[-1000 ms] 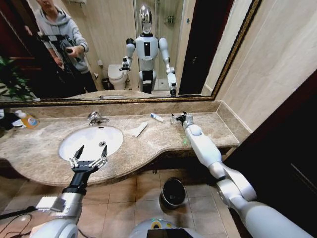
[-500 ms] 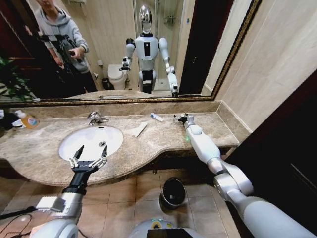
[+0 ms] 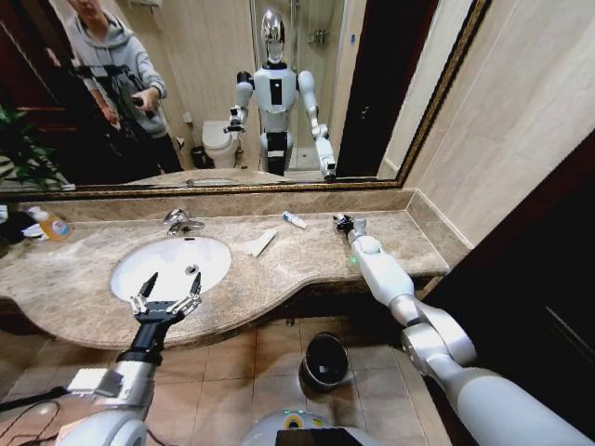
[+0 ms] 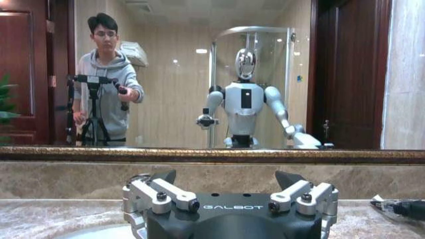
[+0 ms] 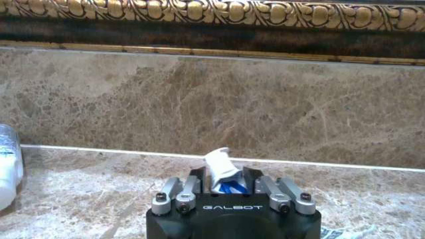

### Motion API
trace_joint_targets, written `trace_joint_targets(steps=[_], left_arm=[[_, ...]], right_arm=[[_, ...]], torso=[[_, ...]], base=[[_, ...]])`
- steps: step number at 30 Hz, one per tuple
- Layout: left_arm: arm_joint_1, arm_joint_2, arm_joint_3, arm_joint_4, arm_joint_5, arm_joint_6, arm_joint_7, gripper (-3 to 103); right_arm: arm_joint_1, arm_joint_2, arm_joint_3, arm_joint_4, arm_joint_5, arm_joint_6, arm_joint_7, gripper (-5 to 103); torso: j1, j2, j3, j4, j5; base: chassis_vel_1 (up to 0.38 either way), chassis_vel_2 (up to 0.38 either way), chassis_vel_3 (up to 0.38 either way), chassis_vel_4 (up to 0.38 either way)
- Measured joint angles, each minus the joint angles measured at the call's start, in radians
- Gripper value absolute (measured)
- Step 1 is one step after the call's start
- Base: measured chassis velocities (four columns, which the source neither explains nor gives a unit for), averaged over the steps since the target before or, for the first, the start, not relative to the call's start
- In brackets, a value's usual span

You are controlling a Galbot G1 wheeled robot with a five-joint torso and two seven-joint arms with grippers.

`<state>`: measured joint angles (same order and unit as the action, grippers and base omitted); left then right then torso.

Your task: Pick up the trash from the sink and place it in the trash bin.

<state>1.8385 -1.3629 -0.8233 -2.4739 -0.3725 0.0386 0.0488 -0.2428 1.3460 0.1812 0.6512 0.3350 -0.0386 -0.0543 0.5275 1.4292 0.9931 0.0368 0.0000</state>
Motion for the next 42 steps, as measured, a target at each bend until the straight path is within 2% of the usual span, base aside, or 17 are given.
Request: trace_joint_targets(steps=[2, 5, 10, 16, 19, 21, 23, 24, 28, 29, 32, 34, 42], left_arm=[[0.0, 0.0, 0.0, 0.0, 0.0, 0.0, 0.0, 100], [0.0, 0.0, 0.0, 0.0, 0.0, 0.0, 0.0, 100], [0.0, 0.0, 0.0, 0.0, 0.0, 0.0, 0.0, 100], [0.0, 0.0, 0.0, 0.0, 0.0, 0.0, 0.0, 100], [0.0, 0.0, 0.0, 0.0, 0.0, 0.0, 0.0, 100], [0.0, 0.0, 0.0, 0.0, 0.0, 0.0, 0.0, 100], [0.0, 0.0, 0.0, 0.0, 0.0, 0.0, 0.0, 100], [0.0, 0.0, 0.0, 0.0, 0.0, 0.0, 0.0, 100], [0.0, 0.0, 0.0, 0.0, 0.0, 0.0, 0.001, 100], [0.0, 0.0, 0.0, 0.0, 0.0, 0.0, 0.001, 100], [0.0, 0.0, 0.0, 0.0, 0.0, 0.0, 0.0, 100], [0.0, 0.0, 0.0, 0.0, 0.0, 0.0, 0.0, 100], [0.0, 0.0, 0.0, 0.0, 0.0, 0.0, 0.0, 100]], right_arm=[[-0.005, -0.004, 0.0, 0.011, -0.001, -0.002, 0.0, 28], [-0.011, -0.009, 0.002, 0.029, -0.001, -0.008, 0.002, 23], [-0.039, -0.024, 0.004, 0.091, 0.002, -0.029, 0.006, 22], [-0.119, -0.068, 0.009, 0.244, 0.024, -0.078, 0.015, 22], [-0.171, -0.095, 0.012, 0.341, 0.045, -0.1, 0.021, 22], [-0.26, -0.152, 0.024, 0.529, 0.056, -0.108, 0.03, 22], [-0.306, -0.187, 0.034, 0.625, 0.046, -0.101, 0.031, 21], [-0.306, -0.187, 0.034, 0.625, 0.046, -0.101, 0.031, 21], [-0.429, -0.263, 0.068, 0.849, 0.079, -0.111, 0.048, 21], [-0.429, -0.263, 0.068, 0.849, 0.079, -0.111, 0.048, 21], [-0.598, -0.312, 0.126, 1.056, 0.127, -0.138, 0.077, 21], [-0.646, -0.32, 0.138, 1.111, 0.135, -0.146, 0.083, 21], [-0.841, -0.324, 0.186, 1.347, 0.139, -0.176, 0.113, 21]], torso=[[0.0, 0.0, 0.0, 0.0, 0.0], [0.0, 0.0, 0.0, 0.0, 0.0001], [0.0, 0.0, 0.0, 0.0001, 0.0001], [0.0, 0.0, 0.0, 0.0001, 0.0001], [0.0, 0.0, 0.0, -0.0001, 0.0001], [0.0, 0.0, 0.0, 0.0001, 0.0], [0.0, 0.0, 0.0, 0.0, 0.0001], [0.0, 0.0, 0.0, 0.0, 0.0001], [0.0, 0.0, 0.0, 0.0001, 0.0], [0.0, 0.0, 0.0, 0.0001, 0.0], [0.0, 0.0, 0.0, -0.0002, 0.0001], [0.0, 0.0, 0.0, -0.0007, 0.0002], [0.0, 0.0, 0.0, 0.0003, -0.0001]], base=[[0.0, 0.0, 0.0, 0.0], [0.0, 0.0, 0.0, 0.0], [0.0, 0.0, 0.0, 0.0], [0.0, 0.0, 0.0, 0.0], [0.0, 0.0, 0.0, 0.0], [0.0, 0.0, 0.0, 0.0], [0.0, 0.0, 0.0, 0.0], [0.0, 0.0, 0.0, 0.0], [0.0, 0.0, 0.0, 0.0], [0.0, 0.0, 0.0, 0.0], [0.0, 0.0, 0.0, 0.0], [0.0, 0.0, 0.0, 0.0], [0.0, 0.0, 0.0, 0.0]])
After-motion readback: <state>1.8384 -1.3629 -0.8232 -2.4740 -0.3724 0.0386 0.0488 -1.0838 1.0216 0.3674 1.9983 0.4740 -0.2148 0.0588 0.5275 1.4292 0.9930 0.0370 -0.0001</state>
